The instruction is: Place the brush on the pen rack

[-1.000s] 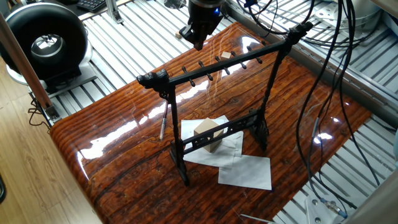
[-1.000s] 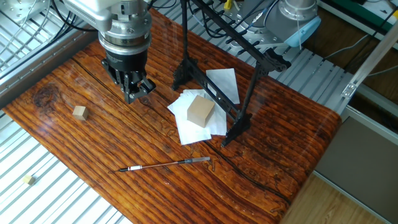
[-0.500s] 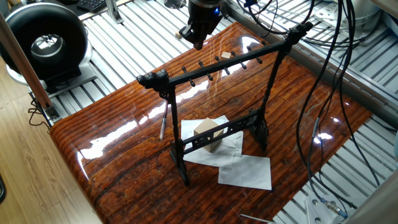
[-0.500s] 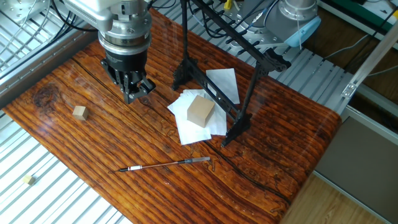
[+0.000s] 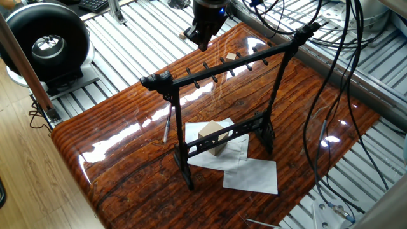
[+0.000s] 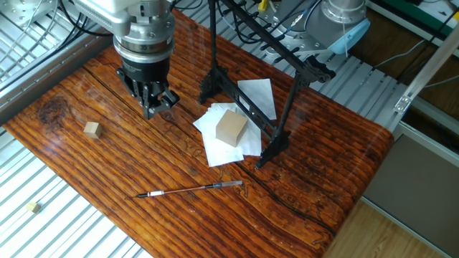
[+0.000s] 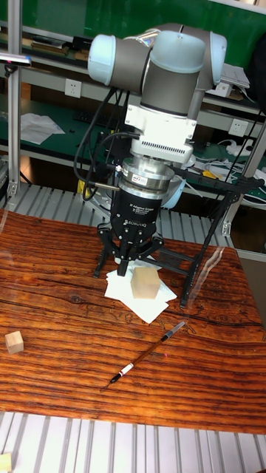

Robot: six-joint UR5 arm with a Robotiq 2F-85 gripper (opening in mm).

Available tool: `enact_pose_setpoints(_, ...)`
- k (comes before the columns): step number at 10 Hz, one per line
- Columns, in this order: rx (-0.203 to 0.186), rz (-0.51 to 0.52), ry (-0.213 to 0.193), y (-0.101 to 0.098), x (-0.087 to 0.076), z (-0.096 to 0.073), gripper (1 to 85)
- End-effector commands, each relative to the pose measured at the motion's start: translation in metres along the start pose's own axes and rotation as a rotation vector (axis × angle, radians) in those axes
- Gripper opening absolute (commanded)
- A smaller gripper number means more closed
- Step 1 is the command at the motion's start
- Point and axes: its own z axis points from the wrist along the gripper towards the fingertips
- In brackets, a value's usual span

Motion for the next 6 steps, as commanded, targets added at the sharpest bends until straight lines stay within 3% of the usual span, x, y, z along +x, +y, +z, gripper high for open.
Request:
enact_pose_setpoints(1,-0.025,-0.028,-0.005,0.0049,-0.0005,-0.0016,1.0)
enact_pose_setpoints(6,-0.014,-0.061,0.017,0.0047,0.0058,-0.0012,1.0)
